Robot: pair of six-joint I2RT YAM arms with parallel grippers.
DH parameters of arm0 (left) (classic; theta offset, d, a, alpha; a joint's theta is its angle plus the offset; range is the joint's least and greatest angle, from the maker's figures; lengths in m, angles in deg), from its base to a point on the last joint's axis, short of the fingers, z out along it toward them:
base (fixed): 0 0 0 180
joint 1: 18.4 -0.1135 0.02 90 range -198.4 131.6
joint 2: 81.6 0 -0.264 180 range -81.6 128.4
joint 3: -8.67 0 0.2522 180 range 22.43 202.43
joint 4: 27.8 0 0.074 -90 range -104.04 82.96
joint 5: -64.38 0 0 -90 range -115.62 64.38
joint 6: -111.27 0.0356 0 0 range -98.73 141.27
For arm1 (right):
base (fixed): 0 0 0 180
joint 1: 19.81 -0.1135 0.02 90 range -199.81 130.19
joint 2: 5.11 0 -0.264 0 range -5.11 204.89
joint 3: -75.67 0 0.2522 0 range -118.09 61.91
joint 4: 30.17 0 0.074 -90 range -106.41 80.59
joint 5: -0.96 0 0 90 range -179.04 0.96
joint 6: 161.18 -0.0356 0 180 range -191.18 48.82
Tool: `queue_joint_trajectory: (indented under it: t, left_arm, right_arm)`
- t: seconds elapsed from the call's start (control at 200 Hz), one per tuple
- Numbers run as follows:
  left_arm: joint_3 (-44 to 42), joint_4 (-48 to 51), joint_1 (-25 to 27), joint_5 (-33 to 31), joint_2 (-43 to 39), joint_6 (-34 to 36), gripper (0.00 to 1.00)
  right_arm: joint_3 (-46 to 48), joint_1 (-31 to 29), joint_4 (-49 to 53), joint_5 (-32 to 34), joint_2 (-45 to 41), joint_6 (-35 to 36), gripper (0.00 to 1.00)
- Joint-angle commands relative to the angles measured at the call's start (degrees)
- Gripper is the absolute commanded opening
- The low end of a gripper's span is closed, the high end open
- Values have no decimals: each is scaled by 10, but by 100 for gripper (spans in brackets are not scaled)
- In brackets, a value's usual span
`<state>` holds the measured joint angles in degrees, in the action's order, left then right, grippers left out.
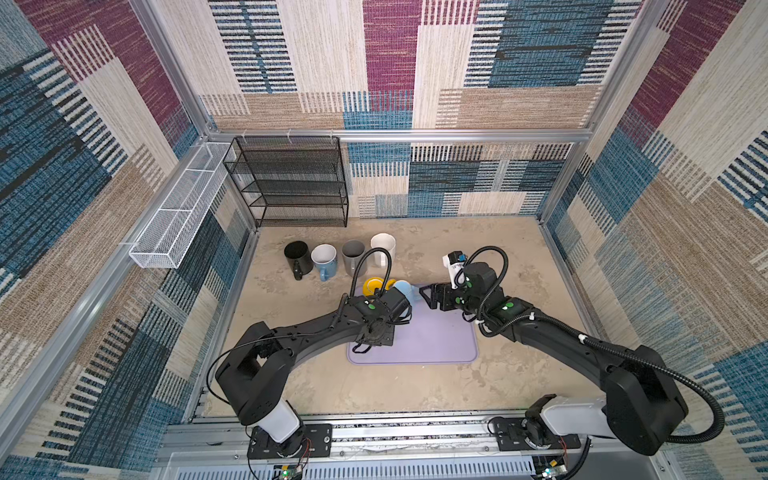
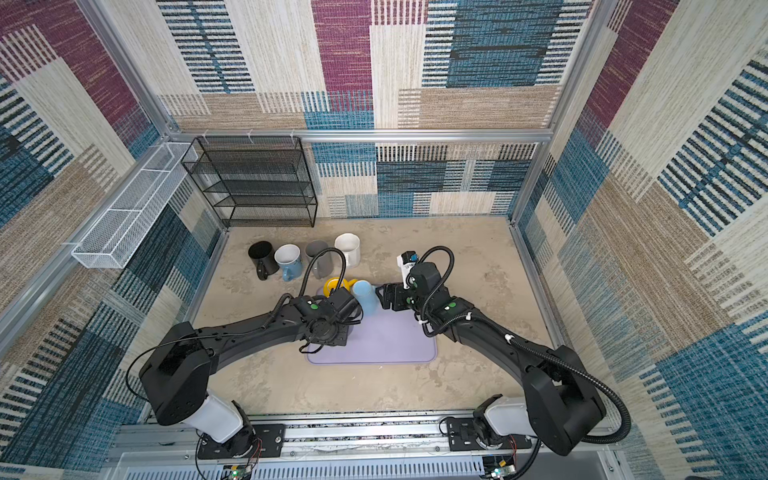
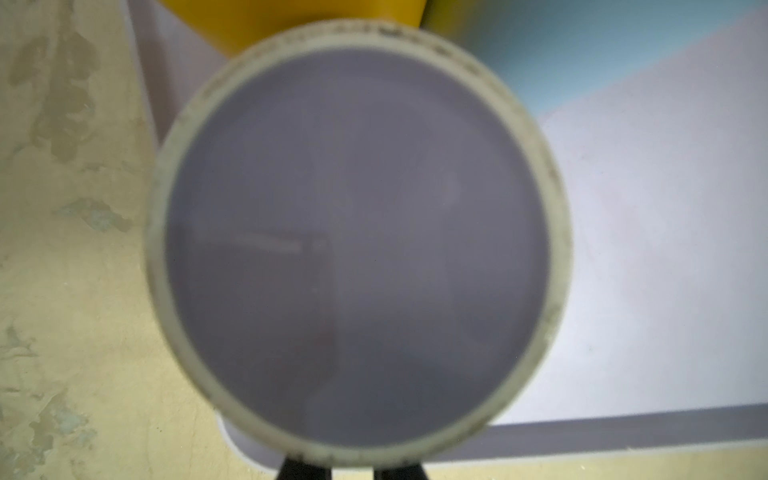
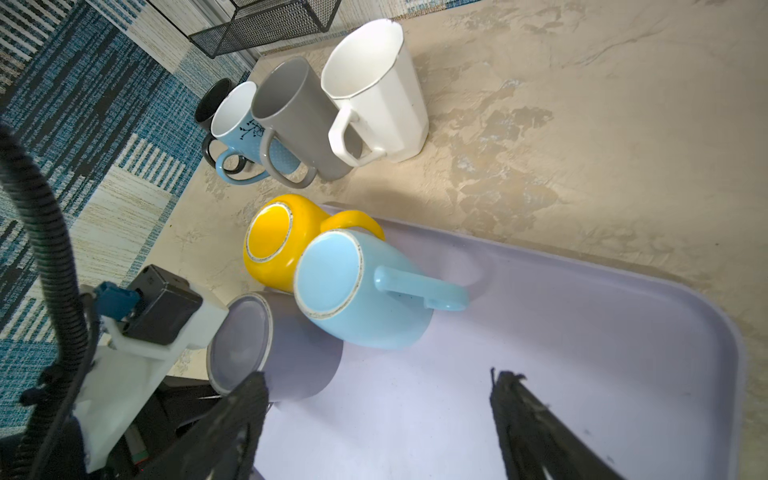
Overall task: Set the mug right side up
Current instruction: 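Lower the left gripper and grasp the lavender mug's base rim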
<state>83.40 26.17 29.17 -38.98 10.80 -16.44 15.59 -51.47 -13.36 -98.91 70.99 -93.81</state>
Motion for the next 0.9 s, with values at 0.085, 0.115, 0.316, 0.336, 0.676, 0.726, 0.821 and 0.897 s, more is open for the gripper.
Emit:
queue_joint_trajectory:
  t: [0.085,0.115,0.316,0.336,0.676,0.726,0.821,0.897]
  left_arm:
    - [3,23,-2,-8,6,6,0]
    - [5,23,-1,-10,6,9,0]
    - [15,40,-3,-28,7,21,0]
    - [15,40,-3,-28,6,21,0]
    - [20,43,-2,-42,-6,39,0]
    - [22,42,-2,-45,-11,41,0]
    - [24,32,-2,-45,-25,54,0]
    - [27,21,-2,-44,-40,64,0]
  right_arm:
    - [2,-1,-2,12,-5,6,86]
    - [2,-1,-2,12,-5,5,86]
    - [3,-1,-3,12,-6,5,86]
    - [4,-1,-3,13,-6,5,86]
    - [10,-1,-4,17,-14,5,86]
    - [12,-1,-6,18,-16,4,86]
    - [18,-1,-13,12,-17,2,86]
    - [23,-1,-20,6,-18,-1,87]
